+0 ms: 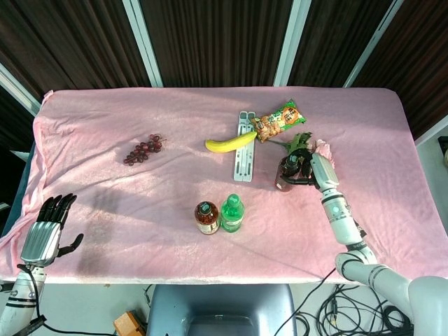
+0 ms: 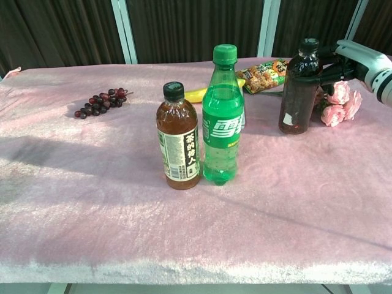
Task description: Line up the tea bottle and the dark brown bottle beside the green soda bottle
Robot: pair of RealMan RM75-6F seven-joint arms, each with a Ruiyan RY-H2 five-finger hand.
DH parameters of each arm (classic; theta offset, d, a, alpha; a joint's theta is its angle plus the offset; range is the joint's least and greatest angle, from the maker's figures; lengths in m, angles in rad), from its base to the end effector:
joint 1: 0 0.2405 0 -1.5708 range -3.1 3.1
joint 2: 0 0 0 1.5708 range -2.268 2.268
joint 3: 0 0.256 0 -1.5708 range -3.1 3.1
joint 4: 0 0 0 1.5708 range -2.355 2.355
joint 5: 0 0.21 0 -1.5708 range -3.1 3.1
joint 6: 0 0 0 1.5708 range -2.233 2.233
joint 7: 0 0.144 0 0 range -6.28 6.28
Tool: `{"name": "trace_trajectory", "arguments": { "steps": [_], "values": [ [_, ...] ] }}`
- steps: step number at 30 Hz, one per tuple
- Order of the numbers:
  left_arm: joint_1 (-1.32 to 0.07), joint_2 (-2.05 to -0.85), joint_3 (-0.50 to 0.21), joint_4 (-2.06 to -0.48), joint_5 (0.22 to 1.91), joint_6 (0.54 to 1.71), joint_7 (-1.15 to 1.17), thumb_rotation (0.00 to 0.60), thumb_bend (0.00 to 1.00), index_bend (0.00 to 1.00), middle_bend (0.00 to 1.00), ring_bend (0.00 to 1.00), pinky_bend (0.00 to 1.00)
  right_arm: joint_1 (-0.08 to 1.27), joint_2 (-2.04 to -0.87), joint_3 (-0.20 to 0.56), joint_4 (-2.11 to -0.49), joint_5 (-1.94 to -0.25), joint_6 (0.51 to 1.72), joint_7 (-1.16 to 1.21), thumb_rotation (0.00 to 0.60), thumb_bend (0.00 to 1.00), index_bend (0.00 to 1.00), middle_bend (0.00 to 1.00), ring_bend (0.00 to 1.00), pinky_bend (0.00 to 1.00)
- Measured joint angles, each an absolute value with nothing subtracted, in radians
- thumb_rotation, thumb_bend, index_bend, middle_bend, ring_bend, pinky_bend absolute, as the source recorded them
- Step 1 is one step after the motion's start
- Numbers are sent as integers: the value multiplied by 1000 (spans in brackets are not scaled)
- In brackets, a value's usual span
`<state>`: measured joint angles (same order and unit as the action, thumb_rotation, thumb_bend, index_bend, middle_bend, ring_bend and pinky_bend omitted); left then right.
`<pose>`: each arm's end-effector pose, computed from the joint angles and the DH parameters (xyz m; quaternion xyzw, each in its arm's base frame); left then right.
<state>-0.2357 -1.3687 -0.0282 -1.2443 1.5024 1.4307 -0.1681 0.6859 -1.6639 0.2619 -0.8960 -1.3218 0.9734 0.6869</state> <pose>-0.3295 0.2316 0.1021 -0.6202 -0.3807 -0.4218 0.5408 -0.2378 -0.4085 0.0265 0.5178 -0.5498 0.5415 0.3693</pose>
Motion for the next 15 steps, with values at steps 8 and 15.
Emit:
{"name": "trace_trajectory", "arguments": {
  "steps": [8, 15],
  "values": [
    [-229, -1367, -37, -1248, 1502, 1438, -161, 600, 300, 0, 61, 0, 0, 618, -1592, 212, -1042, -1424, 1130, 723, 600, 374, 1000, 691, 803, 841],
    [-232, -1370, -40, -1250, 1505, 1430, -150, 600, 297, 0, 60, 0, 0, 569, -1531, 154, -1212, -1482, 1180, 697, 600, 374, 1000, 693, 805, 842]
  ]
}}
